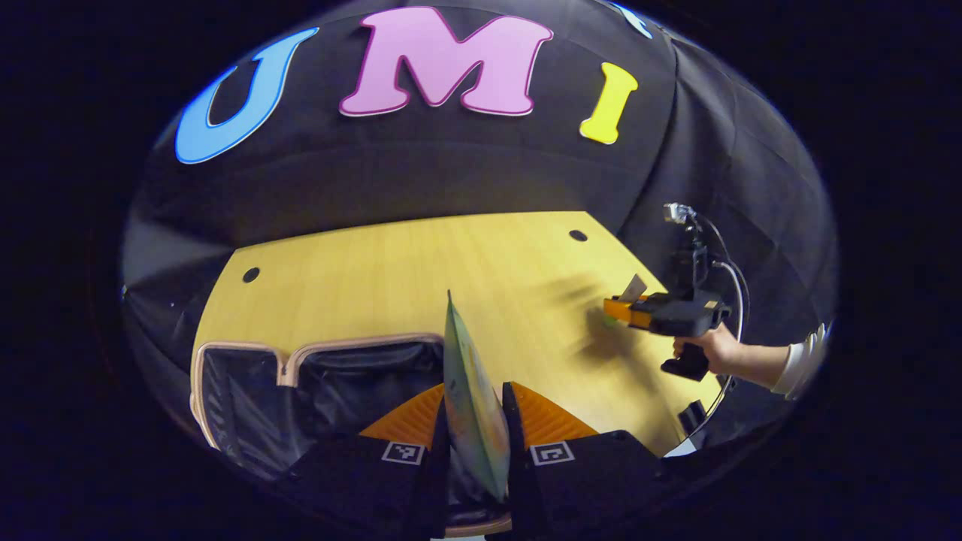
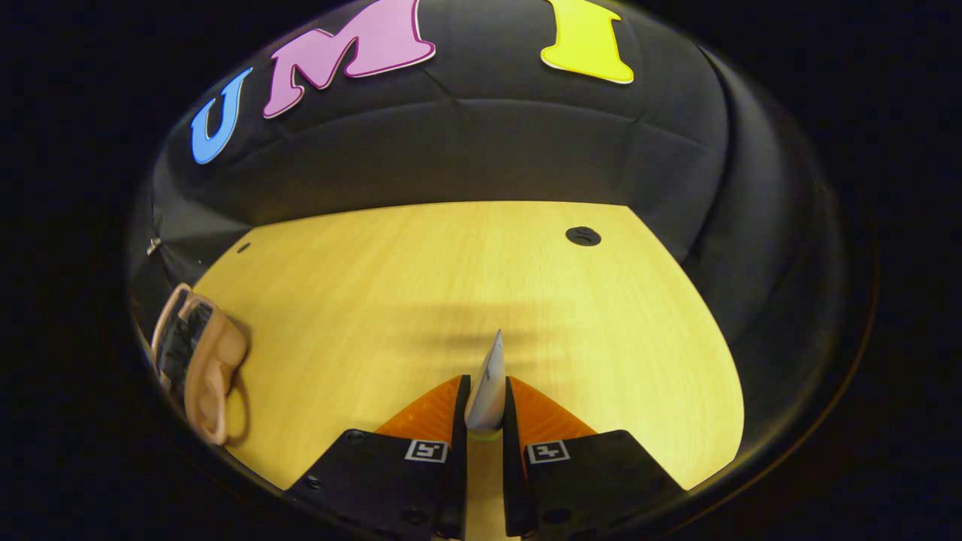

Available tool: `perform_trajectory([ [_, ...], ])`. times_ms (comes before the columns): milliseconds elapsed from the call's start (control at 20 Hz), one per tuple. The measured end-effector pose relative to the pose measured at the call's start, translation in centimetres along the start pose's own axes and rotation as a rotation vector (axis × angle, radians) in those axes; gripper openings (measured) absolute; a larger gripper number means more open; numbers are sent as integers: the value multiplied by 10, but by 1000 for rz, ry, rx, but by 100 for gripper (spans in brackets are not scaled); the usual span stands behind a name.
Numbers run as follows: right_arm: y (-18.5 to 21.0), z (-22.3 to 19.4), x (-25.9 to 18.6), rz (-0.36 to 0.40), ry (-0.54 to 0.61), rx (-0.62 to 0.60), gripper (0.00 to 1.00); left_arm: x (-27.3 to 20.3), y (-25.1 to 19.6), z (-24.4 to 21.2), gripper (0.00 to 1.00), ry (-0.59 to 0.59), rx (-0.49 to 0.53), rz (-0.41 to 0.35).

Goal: First open the suitcase, pack the skin care products into it, and then close the suitcase.

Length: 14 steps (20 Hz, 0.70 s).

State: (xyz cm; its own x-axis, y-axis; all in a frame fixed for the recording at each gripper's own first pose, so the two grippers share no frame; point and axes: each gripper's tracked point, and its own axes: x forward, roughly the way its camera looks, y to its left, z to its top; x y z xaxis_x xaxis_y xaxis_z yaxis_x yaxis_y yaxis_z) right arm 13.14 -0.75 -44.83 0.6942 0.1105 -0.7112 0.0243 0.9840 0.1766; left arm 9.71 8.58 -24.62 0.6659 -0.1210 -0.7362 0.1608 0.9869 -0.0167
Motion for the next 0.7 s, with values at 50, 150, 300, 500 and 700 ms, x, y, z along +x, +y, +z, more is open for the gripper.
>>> perform_trajectory([
  [50,12,9,-10,20,-34,-15,23,-3,18,-14,40,40,-12,28],
  [150,48,23,-42,93,-72,-56,23,-8,46,-35,36,127,-40,56],
  [300,107,32,-89,214,-110,-117,23,1,84,-77,36,299,-89,95],
  [500,198,32,-131,389,-115,-165,23,23,102,-142,36,561,-269,84],
  [700,292,-2,-152,560,-1,-113,23,36,119,-161,43,559,-211,129],
])
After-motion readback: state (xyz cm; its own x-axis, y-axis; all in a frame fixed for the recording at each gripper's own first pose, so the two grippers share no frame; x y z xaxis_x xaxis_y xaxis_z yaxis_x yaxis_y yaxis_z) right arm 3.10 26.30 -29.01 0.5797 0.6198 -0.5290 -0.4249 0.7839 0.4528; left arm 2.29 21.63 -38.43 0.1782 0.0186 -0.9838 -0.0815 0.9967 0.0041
